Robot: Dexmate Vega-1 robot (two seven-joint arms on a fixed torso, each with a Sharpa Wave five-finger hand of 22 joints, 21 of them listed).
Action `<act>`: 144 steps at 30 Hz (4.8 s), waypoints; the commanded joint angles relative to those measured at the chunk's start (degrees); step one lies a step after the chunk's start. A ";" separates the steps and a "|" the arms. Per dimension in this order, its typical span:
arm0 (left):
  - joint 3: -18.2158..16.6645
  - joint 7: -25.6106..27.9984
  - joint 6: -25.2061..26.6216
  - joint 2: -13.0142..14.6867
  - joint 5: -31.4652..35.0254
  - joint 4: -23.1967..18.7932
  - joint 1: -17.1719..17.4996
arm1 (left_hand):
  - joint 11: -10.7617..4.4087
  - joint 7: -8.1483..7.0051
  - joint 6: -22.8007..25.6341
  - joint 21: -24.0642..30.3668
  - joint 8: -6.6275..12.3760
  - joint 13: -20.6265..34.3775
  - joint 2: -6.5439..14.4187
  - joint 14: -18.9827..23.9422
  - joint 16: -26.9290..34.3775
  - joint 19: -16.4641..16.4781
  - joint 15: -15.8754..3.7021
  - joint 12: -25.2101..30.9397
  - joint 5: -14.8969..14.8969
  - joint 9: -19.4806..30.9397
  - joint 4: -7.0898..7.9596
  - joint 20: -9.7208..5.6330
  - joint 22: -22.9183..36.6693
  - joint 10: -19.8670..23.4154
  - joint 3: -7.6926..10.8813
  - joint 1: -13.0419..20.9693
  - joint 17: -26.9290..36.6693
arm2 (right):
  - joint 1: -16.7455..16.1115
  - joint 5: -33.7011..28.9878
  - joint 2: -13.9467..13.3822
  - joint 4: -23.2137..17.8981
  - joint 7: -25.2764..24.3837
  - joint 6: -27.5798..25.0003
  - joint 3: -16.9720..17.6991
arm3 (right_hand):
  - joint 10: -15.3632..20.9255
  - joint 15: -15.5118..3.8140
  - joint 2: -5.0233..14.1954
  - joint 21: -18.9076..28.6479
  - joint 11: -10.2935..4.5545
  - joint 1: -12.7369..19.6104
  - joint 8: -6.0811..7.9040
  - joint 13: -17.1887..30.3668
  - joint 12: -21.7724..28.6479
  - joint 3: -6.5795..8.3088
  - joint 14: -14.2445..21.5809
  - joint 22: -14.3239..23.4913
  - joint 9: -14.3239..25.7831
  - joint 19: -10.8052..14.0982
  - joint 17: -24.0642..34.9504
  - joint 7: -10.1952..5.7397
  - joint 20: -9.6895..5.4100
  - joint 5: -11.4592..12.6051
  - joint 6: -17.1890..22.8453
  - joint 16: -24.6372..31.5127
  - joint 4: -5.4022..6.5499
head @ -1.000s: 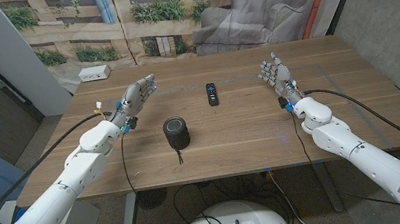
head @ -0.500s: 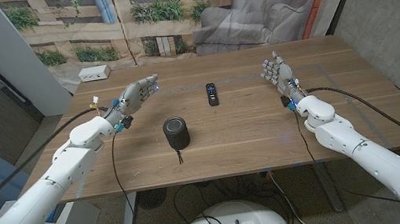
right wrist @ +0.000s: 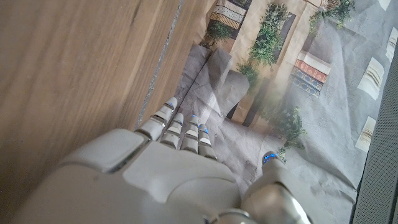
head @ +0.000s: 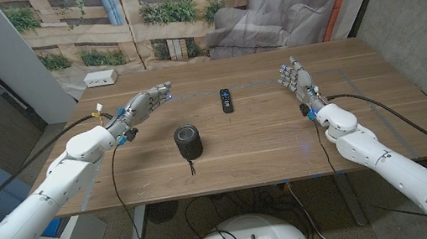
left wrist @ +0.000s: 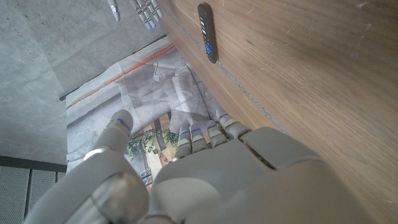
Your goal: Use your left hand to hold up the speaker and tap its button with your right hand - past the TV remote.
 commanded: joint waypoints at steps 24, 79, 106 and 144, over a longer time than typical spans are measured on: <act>1.88 -19.98 -7.49 1.57 -4.83 7.72 -0.65 | 0.55 -0.24 -6.51 -1.23 -0.95 0.34 -1.06 -5.99 -0.55 -6.51 -0.94 -0.98 2.74 0.34 -0.22 -1.84 0.09 -6.83 3.01 12.01 0.35 | -2.60 -1.46 -0.89 -1.69 -1.82 1.19 0.13 | -0.05 -0.44 0.40 -0.28 -0.38 0.13 0.32 -0.08 0.18 0.41 0.01 0.09 0.09 0.24 -0.66 -0.14 -0.40 0.23 -0.69 0.41 -0.04; 13.71 -38.84 -18.77 3.12 13.87 19.46 -19.17 | -0.18 -2.40 -14.53 -1.18 -1.22 0.36 -6.18 -11.70 -0.31 -14.13 -1.98 -0.83 0.66 0.41 -0.07 -1.21 0.05 -13.76 4.09 22.70 0.43 | -2.81 -7.66 0.99 -0.69 -8.14 2.09 -2.14 | 0.00 -0.45 0.89 -0.36 -0.59 0.31 0.40 -0.15 0.31 0.67 0.23 0.09 0.08 0.46 -1.65 -0.18 -0.42 0.23 -0.91 0.69 -0.10; 20.00 -42.57 -31.22 -3.83 21.59 33.07 -30.91 | -2.09 -3.77 -7.45 -0.05 1.60 0.42 -8.27 -2.78 1.13 -8.34 -5.46 1.05 0.25 0.41 -0.15 -1.83 0.03 -5.27 4.96 29.71 0.45 | -2.51 -7.76 1.92 0.92 -8.51 3.22 -2.22 | 0.14 -0.28 1.00 -0.34 -0.62 0.14 0.46 -0.16 0.37 0.65 0.44 0.10 0.08 0.64 -1.99 -0.20 -0.14 0.18 -0.91 0.87 0.03; 27.43 -50.80 -41.28 -18.71 22.13 58.83 -42.65 | -2.62 -5.48 -3.19 -0.50 3.24 0.80 -11.01 -2.28 0.19 -5.47 -4.12 0.67 -0.08 1.06 0.03 -2.17 0.09 -2.55 3.67 35.10 0.51 | -5.48 -7.34 1.54 -0.61 -10.23 4.51 -1.08 | 0.25 -0.07 1.20 -0.33 -0.76 -0.08 0.56 -0.17 0.40 0.62 0.80 0.11 0.08 0.87 -2.40 -0.15 0.19 0.15 -0.70 1.10 0.28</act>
